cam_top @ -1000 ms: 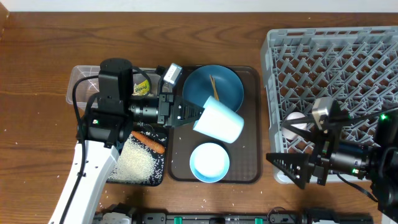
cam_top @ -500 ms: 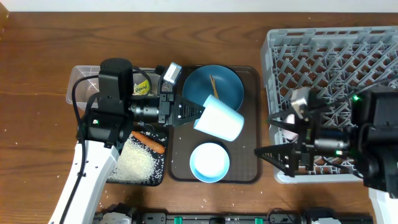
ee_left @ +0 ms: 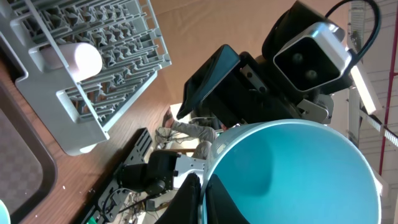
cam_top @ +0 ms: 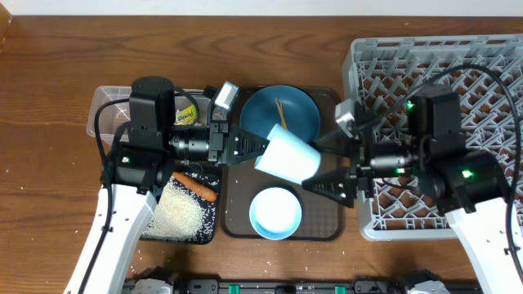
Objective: Sort waste into correct bins and load items into the dishwasher rack
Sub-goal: 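Reach the right gripper to the held light-blue cup and grasp it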
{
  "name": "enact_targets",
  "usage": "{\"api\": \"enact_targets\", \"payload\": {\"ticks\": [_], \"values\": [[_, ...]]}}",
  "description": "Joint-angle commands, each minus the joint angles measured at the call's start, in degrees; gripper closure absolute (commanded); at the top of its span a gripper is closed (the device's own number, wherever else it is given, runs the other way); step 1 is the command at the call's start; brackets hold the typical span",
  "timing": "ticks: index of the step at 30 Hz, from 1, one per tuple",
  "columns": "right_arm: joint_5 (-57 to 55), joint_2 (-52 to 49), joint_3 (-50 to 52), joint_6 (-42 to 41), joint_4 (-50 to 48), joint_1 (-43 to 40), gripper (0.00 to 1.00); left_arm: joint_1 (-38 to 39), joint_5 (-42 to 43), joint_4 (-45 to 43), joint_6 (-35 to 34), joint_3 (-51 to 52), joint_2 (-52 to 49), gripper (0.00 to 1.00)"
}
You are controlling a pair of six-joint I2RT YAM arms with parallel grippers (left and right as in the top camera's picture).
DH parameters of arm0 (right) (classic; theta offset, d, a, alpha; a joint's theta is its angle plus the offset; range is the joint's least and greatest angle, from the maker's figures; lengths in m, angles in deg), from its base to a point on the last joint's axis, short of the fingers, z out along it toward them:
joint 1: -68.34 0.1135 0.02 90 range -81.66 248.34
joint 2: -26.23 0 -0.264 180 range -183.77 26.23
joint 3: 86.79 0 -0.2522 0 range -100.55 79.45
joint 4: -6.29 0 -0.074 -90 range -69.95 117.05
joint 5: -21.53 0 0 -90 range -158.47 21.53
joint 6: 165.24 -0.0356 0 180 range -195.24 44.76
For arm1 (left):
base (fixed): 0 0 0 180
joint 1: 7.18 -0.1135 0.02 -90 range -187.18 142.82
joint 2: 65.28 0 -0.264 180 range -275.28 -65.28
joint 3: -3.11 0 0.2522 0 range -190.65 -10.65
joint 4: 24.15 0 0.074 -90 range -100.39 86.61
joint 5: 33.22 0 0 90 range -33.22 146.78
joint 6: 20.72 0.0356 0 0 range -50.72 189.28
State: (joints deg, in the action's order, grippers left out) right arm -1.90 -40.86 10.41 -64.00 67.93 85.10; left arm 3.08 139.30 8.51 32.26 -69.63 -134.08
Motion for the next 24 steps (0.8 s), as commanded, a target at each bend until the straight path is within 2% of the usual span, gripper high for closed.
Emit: {"api": "enact_targets", "payload": {"ticks": [1,5,8,11,20,24], "values": [[1.38,-0.44,0.13,-5.33,-3.19,2.69,0.07,0.11,0.59,-0.31,1.38,-0.59,0.44,0.94],[1.38,-0.39,0.13,-7.96,-6.78,3.91,0.14,0.11,0.59,-0.31,1.38,-0.59,0.44,0.94],[1.38,-0.42,0.13,-8.7,-7.3,3.89,0.24,0.11,0.59,-0.31,1.4,-0.59,0.44,0.94],[1.38,-0.42,0.13,-9.09,-7.39,3.91,0.26,0.11,0.59,-0.31,1.4,-0.59,0.44,0.93],[0.94,-0.42,0.13,-9.07,-8.24,3.8,0.42,0.11,0.57,-0.24,1.44,-0.59,0.44,0.94],[0.94,-0.42,0.13,-9.11,-10.75,2.93,0.48,0.13,0.57,2.82,4.85,-0.59,0.44,0.93]]}}
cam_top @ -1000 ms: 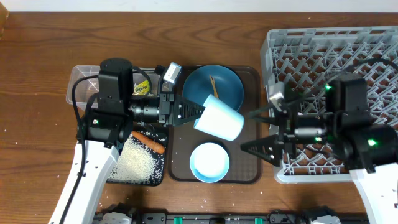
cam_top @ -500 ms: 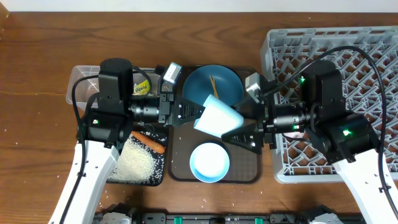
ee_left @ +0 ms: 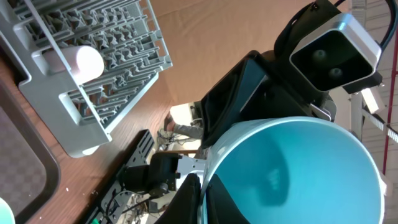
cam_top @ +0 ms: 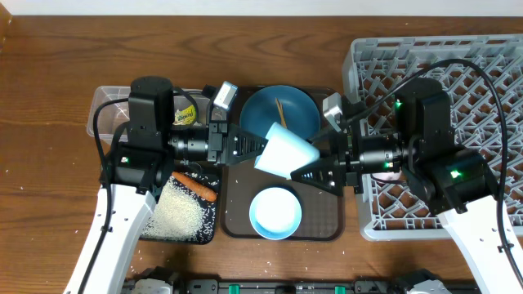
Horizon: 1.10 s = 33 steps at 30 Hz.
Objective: Sort waste into correct bins and load items into the dishwasher rack
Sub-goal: 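Reach the right gripper to the held light-blue cup and grasp it, then open the left gripper and carry the cup right toward the rack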
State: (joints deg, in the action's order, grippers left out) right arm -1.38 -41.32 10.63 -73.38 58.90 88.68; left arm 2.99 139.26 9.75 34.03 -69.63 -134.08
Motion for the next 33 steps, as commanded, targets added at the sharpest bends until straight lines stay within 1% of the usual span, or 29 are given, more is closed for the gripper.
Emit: {"api": "enact_targets", "payload": {"ticks": [1,4,10,14,15,17,22,27,30,33], "values": [[0.42,0.04,-0.09,0.26,-2.23,-0.83,0.49,0.22,0.61,3.04,4.46,-0.59,0.44,0.93],[0.42,0.04,-0.09,0.26,-3.43,-0.87,0.49,0.2,0.57,6.69,7.74,-0.59,0.44,0.93],[0.42,0.04,-0.09,-0.79,-4.79,-1.05,0.49,0.2,0.39,7.91,8.68,-0.59,0.44,0.92],[0.42,0.04,-0.09,-0.79,-4.81,-1.25,0.49,0.2,0.39,7.91,8.68,-0.59,0.44,0.83],[0.31,0.04,-0.09,-0.79,-4.81,-1.33,0.49,0.2,0.37,7.87,8.68,-0.59,0.44,0.79],[0.2,0.15,-0.11,-1.05,-4.79,-1.92,0.5,0.09,0.33,7.76,8.7,-0.59,0.44,0.77],[-1.75,0.76,-0.11,-6.43,-4.31,-6.56,0.53,0.09,-1.29,7.69,8.68,-0.59,0.44,0.77],[-5.88,1.46,-0.13,-6.56,0.59,-12.66,0.54,0.09,-2.27,7.72,8.7,-0.59,0.44,0.76],[-11.89,1.44,-0.13,-6.54,6.32,-16.06,0.55,0.09,-2.45,7.72,8.68,-0.59,0.44,0.76],[-21.38,1.44,-0.13,-6.54,12.11,-19.06,0.55,0.09,-2.45,7.72,8.7,-0.59,0.44,0.76]]}}
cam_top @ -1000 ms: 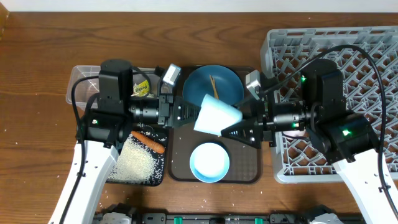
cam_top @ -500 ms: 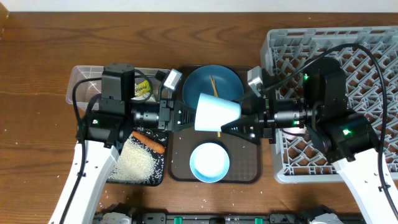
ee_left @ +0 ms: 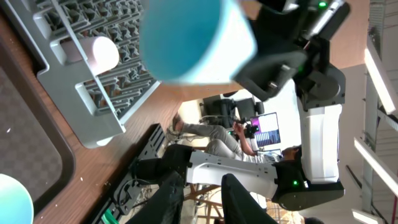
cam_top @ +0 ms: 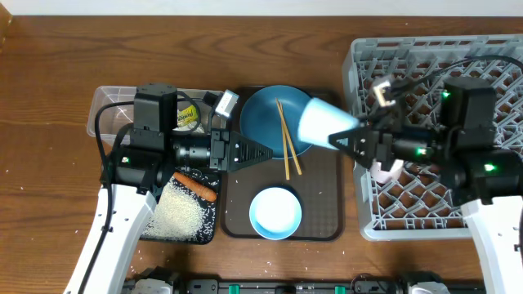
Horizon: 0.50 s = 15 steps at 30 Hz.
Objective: Sort waste into correct bins and load items into the dishwasher rack
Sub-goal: 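Open the left gripper and carry the cup right toward the rack, then lower the light-blue cup upside down into the rack with right gripper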
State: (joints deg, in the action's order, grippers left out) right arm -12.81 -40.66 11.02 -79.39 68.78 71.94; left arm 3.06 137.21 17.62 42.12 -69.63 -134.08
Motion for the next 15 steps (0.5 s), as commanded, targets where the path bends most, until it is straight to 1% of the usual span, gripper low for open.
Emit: {"api": "enact_targets", "payload": {"ticks": [1,5,8,11,15], "values": [[-14.53,0.79,-0.52,-0.52,4.2,-3.32,0.56,0.02,-0.39,-0.15,0.59,-0.59,0.44,0.76],[-34.69,0.79,-0.57,-4.04,11.08,-6.05,0.57,0.02,-0.42,-0.15,0.61,-0.59,0.44,0.76],[-48.74,0.79,-0.57,-6.32,15.08,-6.54,0.56,0.04,-1.31,-0.09,0.61,-0.59,0.44,0.76],[-57.42,0.76,-0.57,-8.11,17.9,-6.54,0.56,0.15,-3.56,0.31,0.61,-0.57,0.44,0.76],[-63.23,0.44,-0.57,-10.03,20.15,-6.69,0.55,0.15,-3.8,0.74,0.59,-0.5,0.44,0.76]]}}
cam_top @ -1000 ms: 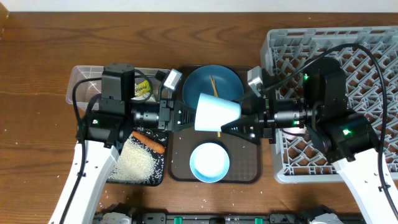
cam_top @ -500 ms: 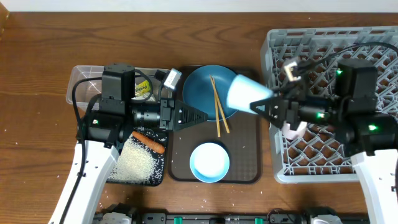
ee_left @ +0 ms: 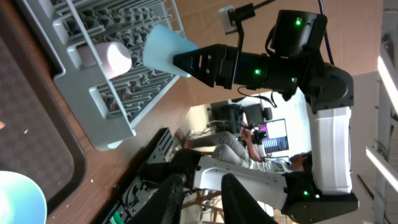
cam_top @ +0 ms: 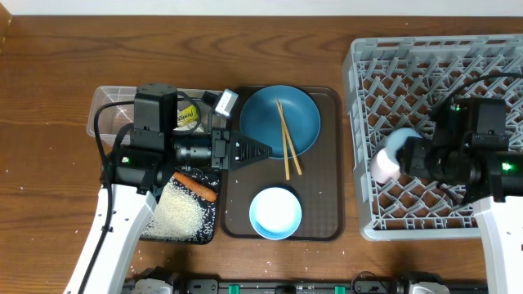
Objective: Sort waste into correct bins and load items into the dishwasher rack
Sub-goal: 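Lower the light-blue cup upside down into the rack with right gripper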
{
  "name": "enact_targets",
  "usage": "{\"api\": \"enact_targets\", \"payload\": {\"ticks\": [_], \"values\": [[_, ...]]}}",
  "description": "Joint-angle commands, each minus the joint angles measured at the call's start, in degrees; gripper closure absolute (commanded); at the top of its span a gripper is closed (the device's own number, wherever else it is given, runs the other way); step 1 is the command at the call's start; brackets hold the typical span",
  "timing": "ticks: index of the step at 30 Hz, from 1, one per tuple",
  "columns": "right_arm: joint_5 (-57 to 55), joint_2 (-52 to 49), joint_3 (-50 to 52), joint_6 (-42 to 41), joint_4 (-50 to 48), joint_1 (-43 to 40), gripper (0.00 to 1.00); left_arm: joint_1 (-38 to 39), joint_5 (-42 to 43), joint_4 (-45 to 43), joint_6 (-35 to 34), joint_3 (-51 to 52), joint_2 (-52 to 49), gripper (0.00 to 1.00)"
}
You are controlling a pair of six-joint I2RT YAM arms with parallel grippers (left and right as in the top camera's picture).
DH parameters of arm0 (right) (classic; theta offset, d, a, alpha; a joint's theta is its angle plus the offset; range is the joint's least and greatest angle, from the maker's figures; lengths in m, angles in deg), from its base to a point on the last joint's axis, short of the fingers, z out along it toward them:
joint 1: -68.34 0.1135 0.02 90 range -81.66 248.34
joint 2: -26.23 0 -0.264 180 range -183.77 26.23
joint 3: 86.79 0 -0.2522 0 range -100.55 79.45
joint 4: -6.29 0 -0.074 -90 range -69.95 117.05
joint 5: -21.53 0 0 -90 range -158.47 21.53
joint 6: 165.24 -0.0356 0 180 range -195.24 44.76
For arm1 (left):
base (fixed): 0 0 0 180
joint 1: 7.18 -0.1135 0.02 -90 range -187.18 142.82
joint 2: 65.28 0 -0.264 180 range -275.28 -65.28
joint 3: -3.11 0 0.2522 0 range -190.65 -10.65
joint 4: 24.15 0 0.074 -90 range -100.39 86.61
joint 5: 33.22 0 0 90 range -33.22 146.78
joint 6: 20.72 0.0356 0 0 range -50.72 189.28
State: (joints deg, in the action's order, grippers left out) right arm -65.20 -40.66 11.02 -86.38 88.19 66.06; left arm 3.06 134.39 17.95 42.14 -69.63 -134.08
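My right gripper (cam_top: 411, 154) is shut on a light blue cup (cam_top: 393, 148), which it holds on its side low over the left part of the grey dishwasher rack (cam_top: 433, 82). The left wrist view also shows the cup (ee_left: 163, 46) above the rack (ee_left: 93, 93). A white cup (ee_left: 115, 57) lies in the rack just beside it. My left gripper (cam_top: 263, 149) is open and empty over the left of the brown tray (cam_top: 327, 204); its fingers (ee_left: 171, 199) stand apart. On the tray are a blue plate (cam_top: 270, 114) with chopsticks (cam_top: 286, 143) and a small light blue bowl (cam_top: 275, 212).
A black bin (cam_top: 184, 212) holding rice and a carrot piece (cam_top: 194, 184) sits left of the tray. Behind it is a clear bin (cam_top: 102, 110) with a yellow wrapper (cam_top: 188, 114). The left arm reaches across both bins.
My right gripper has carried the light blue cup from over the tray's right edge to over the rack's left part. The left gripper stays open in the same place.
My left gripper held the light blue cup over the tray while the right gripper stood open beside it. Then the right fingers were around the cup. Later the left gripper was open and the right one had the cup, now over the rack.
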Motion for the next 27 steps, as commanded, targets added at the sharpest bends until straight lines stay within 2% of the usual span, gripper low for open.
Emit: {"api": "enact_targets", "payload": {"ticks": [1,14,27], "values": [[-11.61,0.2,-0.57,-3.32,1.2,-0.87,0.55,0.15,-0.98,0.83,0.59,-0.5,0.44,0.76],[-13.6,-6.64,-0.44,-3.61,2.27,-4.09,0.57,0.13,-3.8,7.54,3.15,-0.48,0.42,0.76],[-13.33,-9.2,-0.39,-3.61,2.14,-6.32,0.58,0.13,-3.98,7.69,3.61,-0.48,0.37,0.76]]}}
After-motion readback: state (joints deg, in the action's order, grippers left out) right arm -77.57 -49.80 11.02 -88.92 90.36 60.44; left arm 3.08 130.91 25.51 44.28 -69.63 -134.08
